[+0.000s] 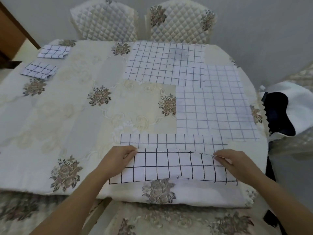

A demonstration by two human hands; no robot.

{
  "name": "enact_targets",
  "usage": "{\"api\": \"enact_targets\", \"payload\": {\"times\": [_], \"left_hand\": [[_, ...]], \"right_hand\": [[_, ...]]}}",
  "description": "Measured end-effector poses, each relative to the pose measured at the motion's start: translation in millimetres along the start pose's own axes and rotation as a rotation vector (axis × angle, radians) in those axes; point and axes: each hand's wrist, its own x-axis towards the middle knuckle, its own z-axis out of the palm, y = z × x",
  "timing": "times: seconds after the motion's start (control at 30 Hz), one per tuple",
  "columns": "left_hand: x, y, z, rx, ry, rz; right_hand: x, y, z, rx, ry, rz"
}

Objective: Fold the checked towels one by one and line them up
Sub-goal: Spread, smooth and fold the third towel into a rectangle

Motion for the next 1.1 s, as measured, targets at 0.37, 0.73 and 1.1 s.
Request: {"api": "enact_targets", "payload": {"times": [0.37, 0.73, 1.1], "left_hand": [[84, -32, 33, 0.358, 0.339, 0.155], [33, 32, 96, 0.547, 0.258, 0.121], [30, 24, 147, 0.613, 0.195, -0.013]], "right_hand": [[86, 48, 39, -0.060, 0.160, -0.129], [54, -34, 75, -0.147, 0.402, -0.089], [65, -51, 117, -0.385, 0.081, 0.011]]}}
